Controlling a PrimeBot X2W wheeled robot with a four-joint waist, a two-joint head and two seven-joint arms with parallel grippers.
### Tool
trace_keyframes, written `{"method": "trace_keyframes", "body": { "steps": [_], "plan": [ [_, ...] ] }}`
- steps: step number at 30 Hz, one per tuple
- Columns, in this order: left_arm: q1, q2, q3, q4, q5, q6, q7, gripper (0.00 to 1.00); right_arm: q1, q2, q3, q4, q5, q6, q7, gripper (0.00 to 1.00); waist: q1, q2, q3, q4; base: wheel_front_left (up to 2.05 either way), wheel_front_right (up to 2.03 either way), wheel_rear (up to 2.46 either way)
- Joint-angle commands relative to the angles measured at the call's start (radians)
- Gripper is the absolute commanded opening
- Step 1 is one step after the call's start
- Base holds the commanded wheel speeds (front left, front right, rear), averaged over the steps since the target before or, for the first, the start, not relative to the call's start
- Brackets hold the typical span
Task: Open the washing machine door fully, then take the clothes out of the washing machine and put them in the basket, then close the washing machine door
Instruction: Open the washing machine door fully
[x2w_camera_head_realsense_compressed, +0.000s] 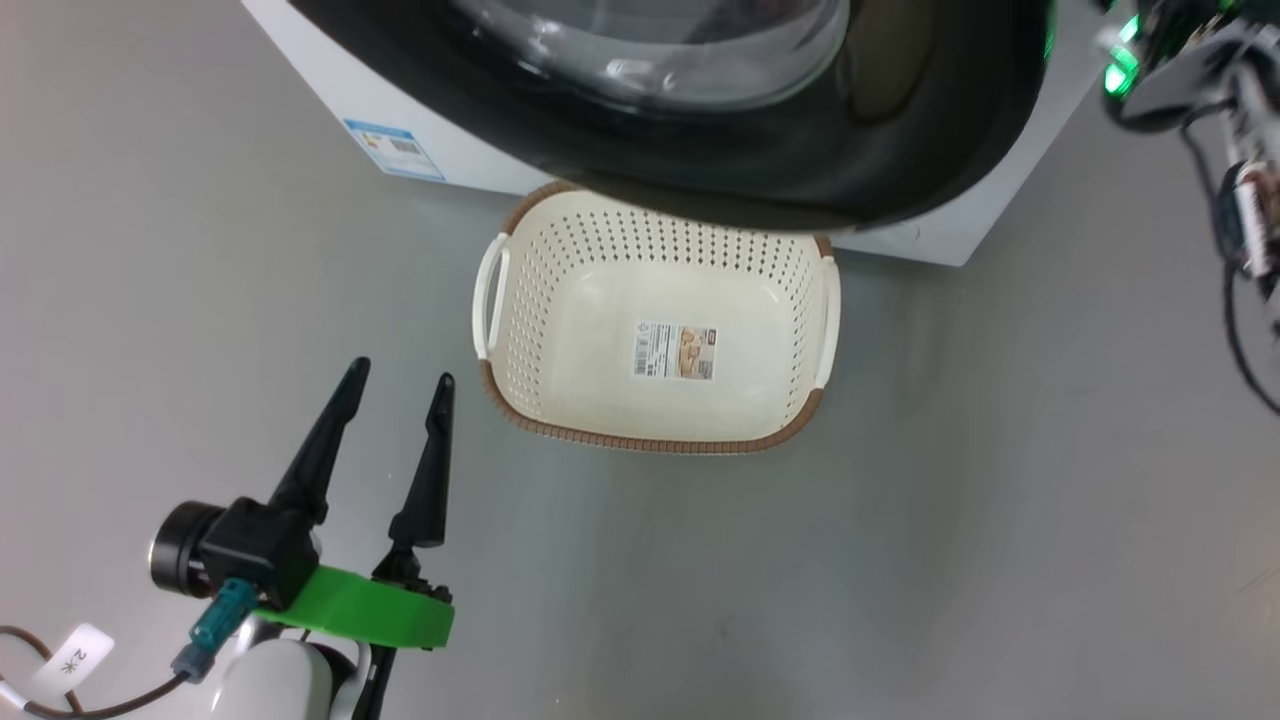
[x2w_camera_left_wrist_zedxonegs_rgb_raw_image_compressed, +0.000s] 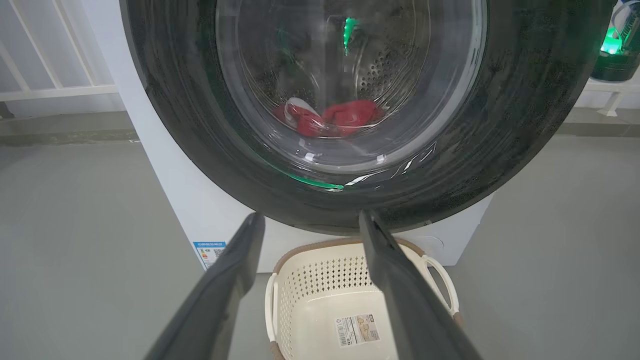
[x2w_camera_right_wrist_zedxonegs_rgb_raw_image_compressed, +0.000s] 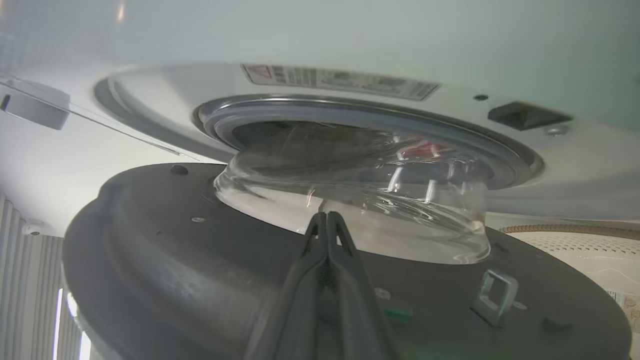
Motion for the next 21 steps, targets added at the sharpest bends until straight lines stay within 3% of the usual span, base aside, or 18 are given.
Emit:
{"method": "trace_keyframes", "body": {
  "steps": [1,21],
  "plan": [
    [-0.002,0.021,0.038,-0.018,-0.004,-0.003,-0.011,1.00,0.030,0.038,0.017,-0.034,-0.006,0.002,0.016,0.00,0.0000,0.0000,-0.016,-0.008,0.00,0.00,0.00],
    [0.108,0.014,0.062,-0.009,0.027,-0.003,-0.011,1.00,0.348,0.074,0.083,-0.300,-0.004,0.002,0.135,0.00,0.0000,0.0000,-0.173,0.000,0.00,0.00,0.00]
  ]
}}
